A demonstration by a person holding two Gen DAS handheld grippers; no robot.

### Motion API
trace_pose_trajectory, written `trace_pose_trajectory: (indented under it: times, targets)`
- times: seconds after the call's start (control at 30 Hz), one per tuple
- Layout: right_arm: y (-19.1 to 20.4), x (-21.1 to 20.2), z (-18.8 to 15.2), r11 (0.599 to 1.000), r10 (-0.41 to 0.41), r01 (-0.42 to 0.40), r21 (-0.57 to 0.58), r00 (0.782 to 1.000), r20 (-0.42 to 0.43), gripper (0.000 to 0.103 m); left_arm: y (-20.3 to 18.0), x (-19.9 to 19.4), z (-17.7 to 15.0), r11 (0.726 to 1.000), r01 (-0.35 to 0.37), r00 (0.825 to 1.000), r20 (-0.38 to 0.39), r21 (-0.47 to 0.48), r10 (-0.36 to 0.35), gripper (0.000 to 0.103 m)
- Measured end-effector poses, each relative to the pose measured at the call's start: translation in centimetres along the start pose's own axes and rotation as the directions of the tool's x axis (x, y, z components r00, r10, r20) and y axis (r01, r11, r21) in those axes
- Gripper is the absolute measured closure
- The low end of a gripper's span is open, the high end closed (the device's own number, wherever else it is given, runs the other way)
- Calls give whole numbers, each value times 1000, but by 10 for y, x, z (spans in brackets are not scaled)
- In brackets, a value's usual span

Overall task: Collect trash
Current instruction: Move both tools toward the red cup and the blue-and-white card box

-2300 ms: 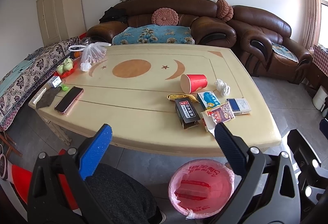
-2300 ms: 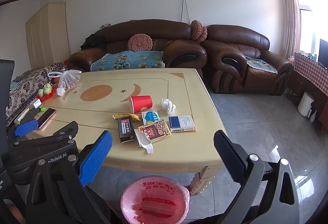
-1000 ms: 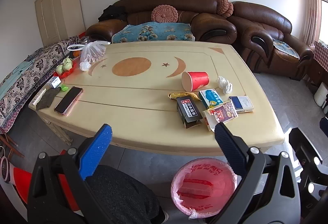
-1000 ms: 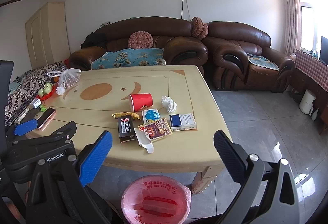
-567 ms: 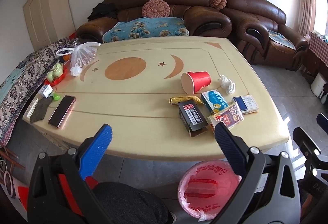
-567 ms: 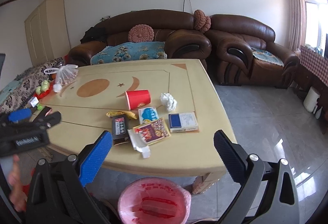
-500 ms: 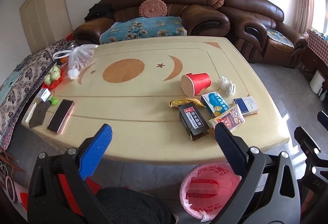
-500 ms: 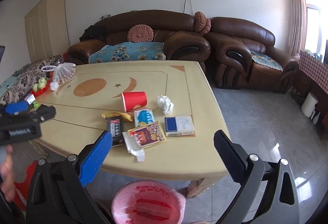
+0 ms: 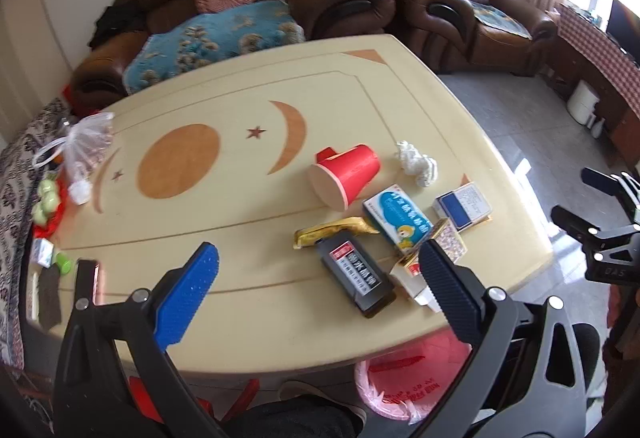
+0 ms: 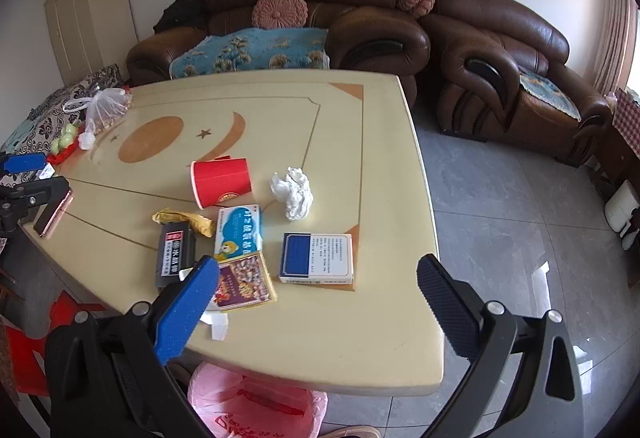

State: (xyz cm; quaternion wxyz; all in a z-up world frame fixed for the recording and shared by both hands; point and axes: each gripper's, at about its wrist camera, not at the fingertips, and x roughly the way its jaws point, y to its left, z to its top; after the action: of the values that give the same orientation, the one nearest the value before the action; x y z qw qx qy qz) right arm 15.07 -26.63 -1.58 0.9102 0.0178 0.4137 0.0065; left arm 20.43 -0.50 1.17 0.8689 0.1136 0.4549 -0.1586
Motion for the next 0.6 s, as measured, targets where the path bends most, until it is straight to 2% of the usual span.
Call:
trace_pose_trajectory:
  times: [0.17,0.23,0.33,0.43,0.6]
  targets:
    - [-13,39,13,998,65,-62,33,992,-112,6,-2,38,26,999,53,994,-95,-2,-53,5]
    - [-14,58,19,996,85,-83,21,983,-163,6,-3,56,33,999,42,991,-129,-4,-42,5]
    - [-16,81,21,991,135,-129,39,966,-219,6,-4,81,38,997,76,981,-178,-18,-78,5]
    - [-17,102,23,989,147,-141,43,951,-271,6,1,103,44,991,124,966,-219,-57,-134,5]
    - [-18,129,25,988,153,-147,45,932,-327,6,6,141,49,986,132,952,-265,-100,-154,5]
